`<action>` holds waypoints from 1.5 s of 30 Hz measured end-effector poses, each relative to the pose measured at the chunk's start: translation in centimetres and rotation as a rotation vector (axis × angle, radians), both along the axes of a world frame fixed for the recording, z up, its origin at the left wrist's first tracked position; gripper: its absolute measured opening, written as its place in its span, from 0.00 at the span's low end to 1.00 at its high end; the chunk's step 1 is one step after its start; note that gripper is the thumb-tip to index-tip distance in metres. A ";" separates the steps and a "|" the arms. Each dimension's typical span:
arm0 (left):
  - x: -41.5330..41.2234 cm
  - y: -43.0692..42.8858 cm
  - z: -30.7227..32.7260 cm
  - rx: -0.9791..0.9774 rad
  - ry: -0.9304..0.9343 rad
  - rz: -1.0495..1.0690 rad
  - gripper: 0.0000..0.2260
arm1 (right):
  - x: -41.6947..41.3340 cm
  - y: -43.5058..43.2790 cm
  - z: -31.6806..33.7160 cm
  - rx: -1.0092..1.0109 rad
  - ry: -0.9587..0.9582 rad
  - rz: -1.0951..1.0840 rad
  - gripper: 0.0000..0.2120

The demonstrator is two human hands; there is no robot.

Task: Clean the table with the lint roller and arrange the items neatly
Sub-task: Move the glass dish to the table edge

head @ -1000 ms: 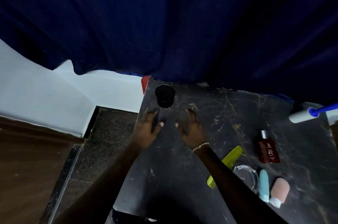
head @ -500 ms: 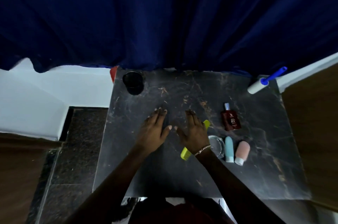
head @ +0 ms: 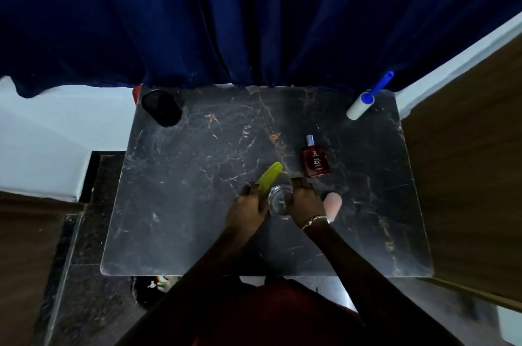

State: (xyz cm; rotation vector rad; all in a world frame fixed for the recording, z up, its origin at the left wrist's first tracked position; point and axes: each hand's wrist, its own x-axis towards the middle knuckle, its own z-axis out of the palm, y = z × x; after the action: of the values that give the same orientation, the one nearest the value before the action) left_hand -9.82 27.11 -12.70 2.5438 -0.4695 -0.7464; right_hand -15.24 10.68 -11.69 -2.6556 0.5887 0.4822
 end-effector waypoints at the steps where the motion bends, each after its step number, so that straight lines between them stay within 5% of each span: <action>1: -0.5 -0.6 0.0 0.000 0.032 0.035 0.21 | 0.0 -0.6 -0.2 -0.019 0.026 0.029 0.27; 8: -2.8 -3.2 -0.9 0.035 0.138 0.257 0.16 | 0.8 -1.6 -0.7 -0.172 0.168 0.220 0.24; 24: -3.3 -3.3 0.3 -0.075 0.178 0.513 0.13 | 1.3 -1.0 0.1 -0.199 0.050 0.258 0.18; 31: 0.1 1.2 2.1 -0.146 0.094 0.574 0.11 | 4.4 2.3 2.0 0.050 -0.074 0.158 0.18; 45: 7.1 12.3 3.1 -0.119 0.018 0.707 0.09 | 13.2 13.5 3.2 0.142 -0.132 0.196 0.13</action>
State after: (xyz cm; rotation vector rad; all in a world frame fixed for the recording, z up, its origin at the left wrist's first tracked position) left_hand -2.73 39.46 -9.57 2.3385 0.3756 -0.4495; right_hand -2.00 24.18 -8.53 -2.5949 0.2469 0.3840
